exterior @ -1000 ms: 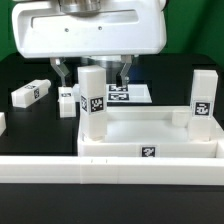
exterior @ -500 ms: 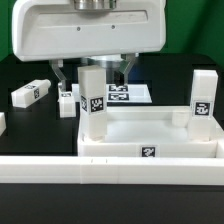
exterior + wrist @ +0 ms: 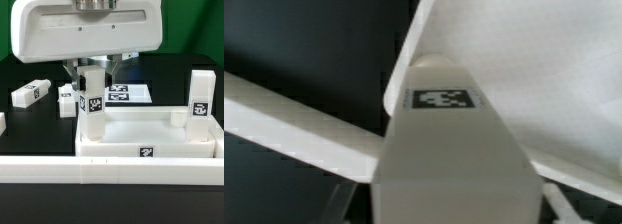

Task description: Assemble desk

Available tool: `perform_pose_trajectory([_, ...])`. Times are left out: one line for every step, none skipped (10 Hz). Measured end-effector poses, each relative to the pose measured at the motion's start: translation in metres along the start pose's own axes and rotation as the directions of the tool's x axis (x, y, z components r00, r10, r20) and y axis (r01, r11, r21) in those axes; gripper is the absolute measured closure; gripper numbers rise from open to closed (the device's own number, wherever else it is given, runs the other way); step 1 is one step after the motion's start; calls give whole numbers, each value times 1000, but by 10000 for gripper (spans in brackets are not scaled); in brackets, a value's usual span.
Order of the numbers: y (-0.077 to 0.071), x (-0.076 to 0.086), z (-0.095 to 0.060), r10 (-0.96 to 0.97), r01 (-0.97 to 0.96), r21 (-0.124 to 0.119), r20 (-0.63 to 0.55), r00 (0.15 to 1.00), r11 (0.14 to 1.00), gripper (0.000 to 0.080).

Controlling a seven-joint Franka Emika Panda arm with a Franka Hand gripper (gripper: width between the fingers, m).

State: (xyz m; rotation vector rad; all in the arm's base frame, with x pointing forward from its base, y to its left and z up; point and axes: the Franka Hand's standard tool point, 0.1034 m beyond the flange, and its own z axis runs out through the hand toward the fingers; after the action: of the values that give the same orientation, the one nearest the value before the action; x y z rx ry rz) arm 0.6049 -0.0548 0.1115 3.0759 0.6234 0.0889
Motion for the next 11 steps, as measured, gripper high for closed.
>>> perform_pose_trajectory([0, 0, 0, 0, 0, 0, 0, 1000, 1000, 510])
perform_pose_trajectory([0, 0, 0, 30, -30, 1, 0, 1000, 1000, 510])
perform_pose_trajectory([0, 0, 0, 111, -111, 1, -1, 994, 994, 510])
perform_pose_trajectory([0, 0, 0, 195, -194, 4, -1, 981, 981, 510])
perform_pose_trajectory([1, 0, 0, 307, -307, 11, -3, 952, 952, 510])
perform_pose_trajectory([1, -1, 0, 388, -388, 11, -3, 921, 921, 510])
perform_pose_trajectory([1, -1, 1, 445, -445, 10, -9, 895, 895, 509])
perform_pose_trajectory([2, -2, 2, 555, -555, 20, -12, 832, 832, 509])
perform_pose_trajectory([4, -3, 2, 639, -638, 27, -17, 769, 769, 509])
perform_pose_trajectory([5, -3, 2, 687, -686, 36, -22, 726, 726, 509])
perform_pose_trajectory([6, -4, 2, 769, -768, 39, -18, 639, 639, 509])
